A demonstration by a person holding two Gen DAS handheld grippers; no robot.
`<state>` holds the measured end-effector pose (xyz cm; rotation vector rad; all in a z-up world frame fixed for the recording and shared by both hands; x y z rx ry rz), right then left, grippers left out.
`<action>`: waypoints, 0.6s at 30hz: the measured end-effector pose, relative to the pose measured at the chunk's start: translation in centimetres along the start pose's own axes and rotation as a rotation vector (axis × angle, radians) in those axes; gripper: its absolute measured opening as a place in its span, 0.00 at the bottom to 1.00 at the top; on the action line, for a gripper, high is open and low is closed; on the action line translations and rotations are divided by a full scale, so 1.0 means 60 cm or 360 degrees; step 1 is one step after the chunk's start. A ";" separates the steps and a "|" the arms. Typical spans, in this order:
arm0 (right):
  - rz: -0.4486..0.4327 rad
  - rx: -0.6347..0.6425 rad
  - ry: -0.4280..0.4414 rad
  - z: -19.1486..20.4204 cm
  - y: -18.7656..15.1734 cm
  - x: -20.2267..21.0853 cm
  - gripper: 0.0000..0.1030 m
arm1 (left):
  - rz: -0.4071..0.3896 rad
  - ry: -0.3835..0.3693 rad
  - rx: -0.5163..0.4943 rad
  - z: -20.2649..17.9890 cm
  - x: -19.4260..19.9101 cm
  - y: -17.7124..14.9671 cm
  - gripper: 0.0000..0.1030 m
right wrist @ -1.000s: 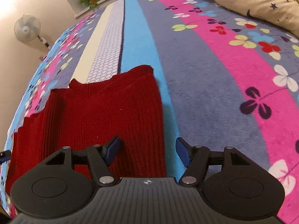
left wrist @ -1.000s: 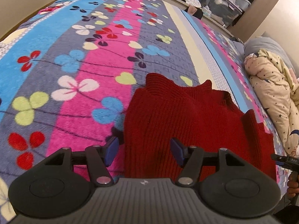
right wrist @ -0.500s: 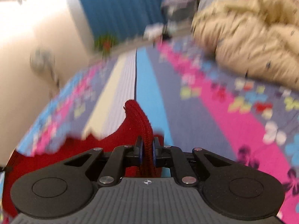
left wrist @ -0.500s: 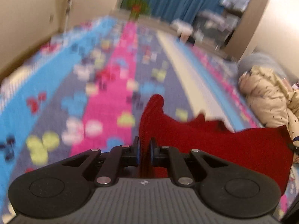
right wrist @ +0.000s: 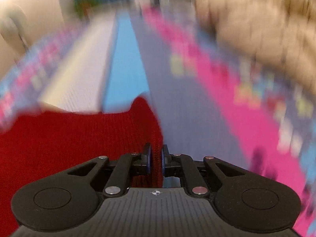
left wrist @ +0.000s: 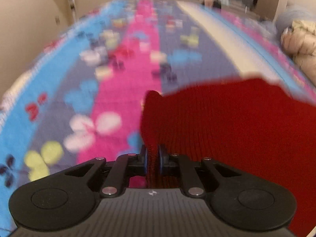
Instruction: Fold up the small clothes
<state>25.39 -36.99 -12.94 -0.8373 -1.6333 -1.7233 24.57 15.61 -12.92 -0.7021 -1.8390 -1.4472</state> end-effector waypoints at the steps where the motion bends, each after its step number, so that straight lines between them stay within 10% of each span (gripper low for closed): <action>1: -0.0056 -0.0012 0.0004 -0.003 0.007 0.008 0.09 | -0.0030 0.0001 -0.0002 0.001 0.003 0.005 0.11; 6: -0.0474 0.0058 -0.0030 0.008 0.037 0.077 0.09 | -0.0338 -0.0131 0.0146 0.013 0.061 0.036 0.11; 10: -0.0002 -0.0020 0.0067 -0.009 -0.009 0.008 0.13 | 0.0076 -0.0039 0.0123 0.017 0.005 0.003 0.26; 14: -0.0098 0.0013 -0.0003 -0.023 -0.021 0.057 0.40 | -0.0082 -0.0085 0.0304 0.041 0.063 0.019 0.40; 18: -0.0084 -0.0039 0.0081 -0.041 -0.052 0.102 0.46 | 0.0068 -0.0312 0.0534 0.069 0.100 0.006 0.47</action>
Point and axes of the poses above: each gripper's, at about its wrist camera, not at the fingertips, and x roughly against the way its jaws point, z to its left, y to its top, the point moved 3 cm from there along -x, roughly the way its jaws point, and after that the axes turned 13 degrees about x, right-handed, at the moved point
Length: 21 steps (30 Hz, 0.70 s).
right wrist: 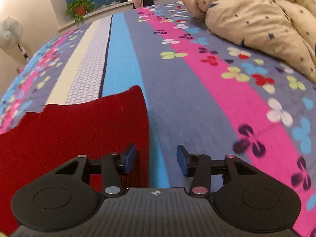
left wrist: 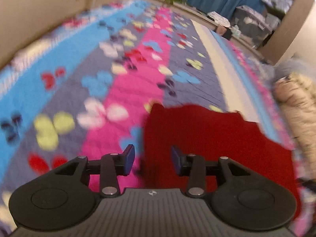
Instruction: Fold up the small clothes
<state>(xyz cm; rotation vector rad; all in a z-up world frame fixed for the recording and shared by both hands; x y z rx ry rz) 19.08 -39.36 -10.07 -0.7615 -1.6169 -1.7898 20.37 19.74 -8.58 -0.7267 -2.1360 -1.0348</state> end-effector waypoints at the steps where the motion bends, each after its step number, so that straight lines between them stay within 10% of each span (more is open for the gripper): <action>1: 0.0006 0.0012 0.0042 0.000 -0.010 0.013 0.47 | 0.0041 -0.0037 0.0027 0.003 0.008 -0.006 0.51; 13: 0.0137 -0.0064 0.0342 0.005 -0.107 0.066 0.57 | 0.0312 0.0033 -0.0175 0.024 0.044 -0.133 0.48; 15: 0.0122 -0.0042 0.0357 0.015 -0.113 0.072 0.49 | 0.0262 0.0063 -0.0226 0.016 0.054 -0.147 0.29; 16: 0.0101 -0.0021 0.0374 0.021 -0.112 0.076 0.19 | 0.0200 0.0080 -0.0266 0.009 0.067 -0.152 0.17; 17: 0.0055 0.0006 0.0356 0.026 -0.111 0.085 0.13 | 0.0161 0.0077 -0.0280 0.006 0.077 -0.154 0.16; 21: -0.0279 -0.0153 0.0375 0.006 -0.096 0.160 0.11 | -0.0048 -0.0080 -0.0107 0.014 0.152 -0.148 0.14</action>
Point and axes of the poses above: each gripper's, at about its wrist camera, not at the fingertips, and x roughly against the way its jaws point, z to its left, y to its top, the point moved 3 cm from there along -x, roughly the way its jaws point, and after that the axes turned 13 degrees about x, right-handed, at the moved point
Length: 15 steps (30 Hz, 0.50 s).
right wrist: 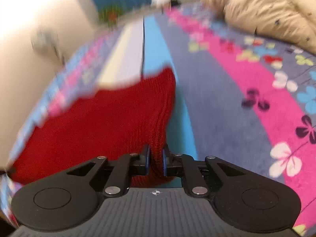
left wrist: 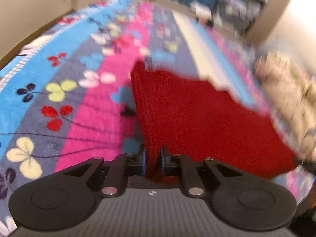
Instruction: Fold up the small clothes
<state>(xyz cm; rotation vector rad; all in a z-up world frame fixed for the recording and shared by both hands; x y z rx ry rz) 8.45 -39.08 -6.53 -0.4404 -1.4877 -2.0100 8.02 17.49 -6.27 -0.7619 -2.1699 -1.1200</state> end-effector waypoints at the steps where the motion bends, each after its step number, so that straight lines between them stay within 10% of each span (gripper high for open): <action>1: -0.0054 -0.0043 0.0007 -0.004 0.003 0.018 0.11 | -0.0032 -0.0033 0.0054 0.005 0.016 0.001 0.14; 8: 0.0419 -0.0034 -0.0204 -0.026 -0.061 -0.049 0.12 | 0.0232 0.0294 -0.0028 0.010 -0.043 -0.030 0.17; 15: 0.0064 0.0210 -0.0470 0.006 -0.021 0.016 0.25 | -0.0143 0.0206 -0.0201 -0.037 0.017 -0.014 0.31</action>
Point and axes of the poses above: each gripper's, at about its wrist camera, not at the fingertips, and x roughly against the way its jaws point, z to its left, y to its top, the point moved 3 cm from there along -x, roughly the way its jaws point, and after that the axes turned 13 degrees about x, right-handed, at the moved point
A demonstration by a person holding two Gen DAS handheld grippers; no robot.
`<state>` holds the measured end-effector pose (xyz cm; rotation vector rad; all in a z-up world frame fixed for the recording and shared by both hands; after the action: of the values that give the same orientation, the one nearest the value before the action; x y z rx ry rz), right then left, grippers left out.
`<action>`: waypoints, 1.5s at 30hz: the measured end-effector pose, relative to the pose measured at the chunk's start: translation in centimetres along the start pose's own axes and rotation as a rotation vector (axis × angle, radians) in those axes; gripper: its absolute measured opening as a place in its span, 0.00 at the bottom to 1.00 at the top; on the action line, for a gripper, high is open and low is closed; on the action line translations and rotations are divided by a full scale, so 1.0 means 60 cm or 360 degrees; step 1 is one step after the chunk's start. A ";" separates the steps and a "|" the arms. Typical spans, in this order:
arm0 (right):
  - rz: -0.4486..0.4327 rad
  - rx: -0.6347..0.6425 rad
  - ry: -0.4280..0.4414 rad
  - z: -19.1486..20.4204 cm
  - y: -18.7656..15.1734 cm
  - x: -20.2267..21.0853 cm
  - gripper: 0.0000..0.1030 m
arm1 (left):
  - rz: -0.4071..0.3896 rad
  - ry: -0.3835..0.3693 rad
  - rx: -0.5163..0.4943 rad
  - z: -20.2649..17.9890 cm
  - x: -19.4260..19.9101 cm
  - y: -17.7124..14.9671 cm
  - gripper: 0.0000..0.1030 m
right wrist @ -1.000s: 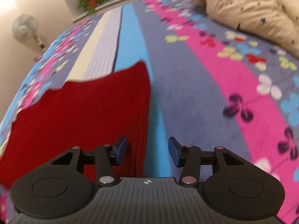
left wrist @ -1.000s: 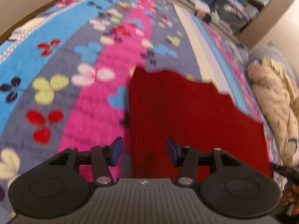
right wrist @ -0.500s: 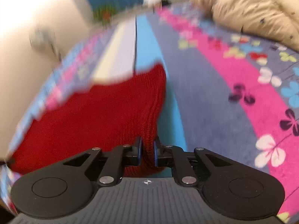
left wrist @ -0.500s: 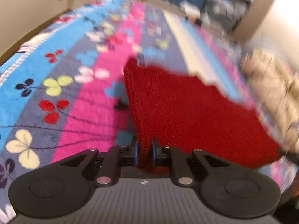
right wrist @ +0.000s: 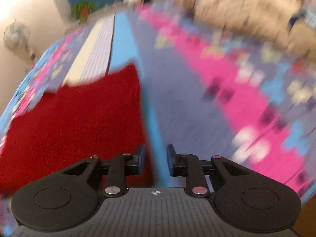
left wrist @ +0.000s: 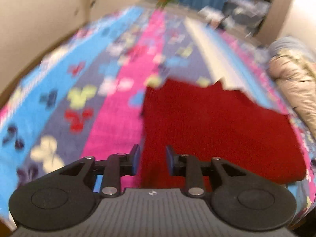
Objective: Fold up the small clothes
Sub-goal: 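Release the folded sweater and smooth it flat with both tools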
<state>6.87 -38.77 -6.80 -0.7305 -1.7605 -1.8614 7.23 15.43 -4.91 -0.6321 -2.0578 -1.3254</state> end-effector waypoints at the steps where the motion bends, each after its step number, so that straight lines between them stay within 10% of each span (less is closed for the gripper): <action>1: -0.0079 0.0012 0.0022 0.000 0.006 0.010 0.26 | -0.0025 -0.0029 -0.0049 -0.010 0.005 -0.002 0.31; 4: -0.0047 0.0032 0.0259 0.017 -0.001 0.003 0.26 | 0.0079 -0.0026 -0.0179 -0.034 -0.019 -0.023 0.31; 8: 0.0366 0.0315 0.0292 0.071 -0.049 -0.064 0.27 | 0.0389 0.0240 -0.0226 -0.023 -0.095 -0.053 0.30; 14: 0.0242 0.0317 0.0230 0.075 -0.028 -0.049 0.27 | 0.0147 0.0101 -0.0232 -0.050 -0.057 -0.025 0.31; 18: 0.0370 0.0369 0.0179 0.071 -0.046 -0.077 0.27 | 0.0382 0.0216 -0.0211 -0.041 -0.107 -0.046 0.35; 26: 0.0153 0.0418 0.0060 0.078 -0.026 -0.051 0.32 | 0.0200 0.0065 -0.0164 -0.060 -0.074 -0.021 0.46; 31: 0.0369 0.0365 -0.0006 0.062 -0.048 -0.090 0.36 | 0.0374 0.0149 -0.0295 -0.072 -0.113 -0.051 0.61; 45: -0.0068 0.0316 -0.0091 0.083 -0.016 -0.010 0.55 | -0.0089 0.0013 -0.0187 -0.075 -0.009 0.024 0.67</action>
<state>6.94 -33.78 -7.76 -0.6803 -1.9771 -1.6768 9.63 11.81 -2.93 -0.6225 -2.0154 -1.4875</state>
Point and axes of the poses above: each gripper's, at about its wrist camera, not at the fingertips, and x roughly against the way its jaws point, z to its left, y to its top, the point moved 3 cm from there along -x, roughly the way its jaws point, and after that the axes turned 13 degrees about x, right-handed, at the moved point
